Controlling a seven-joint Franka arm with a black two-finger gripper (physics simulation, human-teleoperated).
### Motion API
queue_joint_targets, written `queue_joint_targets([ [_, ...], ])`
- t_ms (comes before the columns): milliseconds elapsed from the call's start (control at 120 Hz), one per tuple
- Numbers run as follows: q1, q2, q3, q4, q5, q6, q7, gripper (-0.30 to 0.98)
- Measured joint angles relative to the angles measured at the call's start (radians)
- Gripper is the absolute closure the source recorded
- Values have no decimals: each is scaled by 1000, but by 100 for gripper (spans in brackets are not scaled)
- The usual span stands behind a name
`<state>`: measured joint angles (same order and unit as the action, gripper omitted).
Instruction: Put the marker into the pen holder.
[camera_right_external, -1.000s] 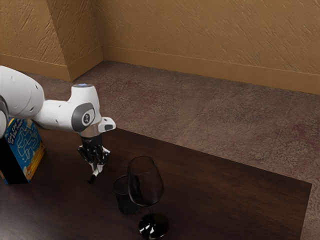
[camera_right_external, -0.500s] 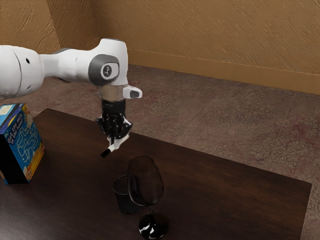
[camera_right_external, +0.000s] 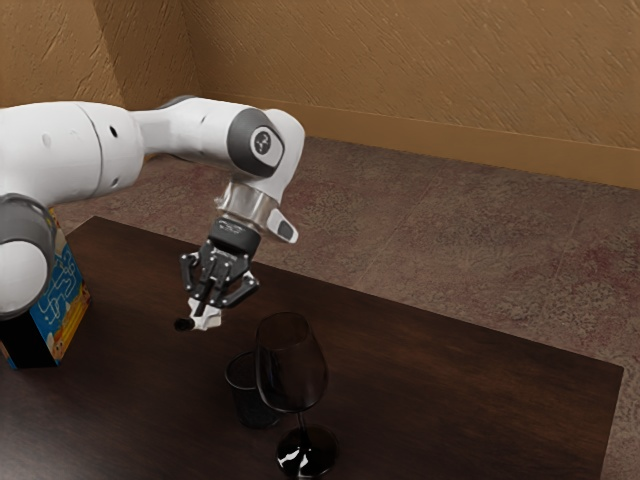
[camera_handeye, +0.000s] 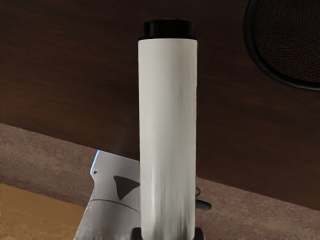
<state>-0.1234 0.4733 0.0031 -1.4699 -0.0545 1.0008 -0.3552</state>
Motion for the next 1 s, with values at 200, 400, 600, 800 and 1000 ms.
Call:
queue_joint_targets([
  [200,-6,6,-21,2,-2,-38,-60,77],
  [400,-8,35,-31,20,-3,-46,-104,77],
  [600,-7,77,-41,33,-6,-31,-134,77],
  [800,6,89,-52,34,-19,-3,-136,77],
  [1000,18,100,-46,41,-30,7,-50,77],
])
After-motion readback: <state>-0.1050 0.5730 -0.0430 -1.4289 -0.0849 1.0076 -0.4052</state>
